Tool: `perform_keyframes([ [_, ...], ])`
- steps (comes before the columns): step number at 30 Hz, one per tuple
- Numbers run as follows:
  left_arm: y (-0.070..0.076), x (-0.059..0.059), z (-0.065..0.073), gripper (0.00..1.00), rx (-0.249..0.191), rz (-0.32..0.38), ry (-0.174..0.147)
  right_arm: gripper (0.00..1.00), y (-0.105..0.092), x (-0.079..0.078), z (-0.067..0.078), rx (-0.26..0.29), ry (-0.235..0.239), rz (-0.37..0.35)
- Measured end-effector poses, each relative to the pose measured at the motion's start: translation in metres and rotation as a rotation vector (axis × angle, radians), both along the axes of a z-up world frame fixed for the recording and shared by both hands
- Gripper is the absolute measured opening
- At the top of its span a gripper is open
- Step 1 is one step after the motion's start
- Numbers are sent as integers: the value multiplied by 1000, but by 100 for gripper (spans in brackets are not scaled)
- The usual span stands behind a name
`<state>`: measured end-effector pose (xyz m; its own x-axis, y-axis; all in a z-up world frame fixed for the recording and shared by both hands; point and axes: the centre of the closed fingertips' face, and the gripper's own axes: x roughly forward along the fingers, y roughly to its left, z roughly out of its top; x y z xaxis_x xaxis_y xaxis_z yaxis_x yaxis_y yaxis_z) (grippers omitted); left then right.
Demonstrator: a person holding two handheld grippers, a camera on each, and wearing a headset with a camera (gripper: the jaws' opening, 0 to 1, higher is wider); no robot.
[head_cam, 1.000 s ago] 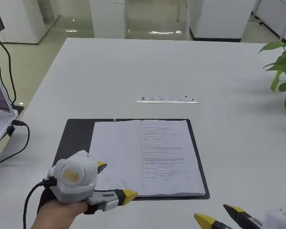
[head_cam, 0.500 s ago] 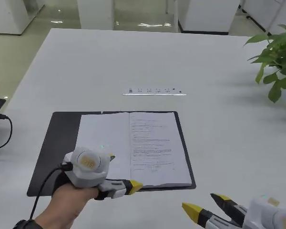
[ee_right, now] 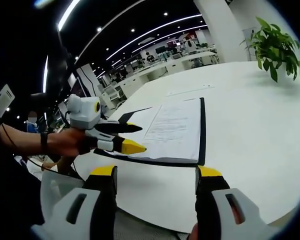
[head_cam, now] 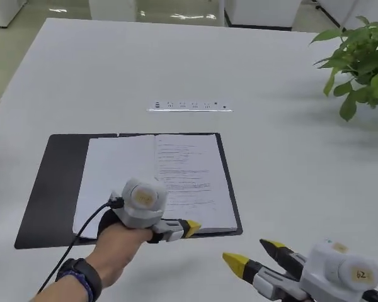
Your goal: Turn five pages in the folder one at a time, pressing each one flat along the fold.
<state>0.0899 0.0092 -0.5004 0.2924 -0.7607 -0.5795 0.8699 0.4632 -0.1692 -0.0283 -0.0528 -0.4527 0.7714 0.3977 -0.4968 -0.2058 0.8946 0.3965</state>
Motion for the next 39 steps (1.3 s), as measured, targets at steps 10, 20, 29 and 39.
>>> perform_keyframes([
  [10,-25,6,-29,60,37,14,-11,61,-7,-1,-1,7,17,-9],
  [20,-35,4,-47,57,90,-10,-64,59,-10,-3,-8,13,47,-11],
  [29,-34,4,-50,56,105,-38,-106,58,-14,3,-10,20,63,-16],
  [39,-25,21,-48,35,77,-1,-85,53,-12,16,-15,50,71,-37],
])
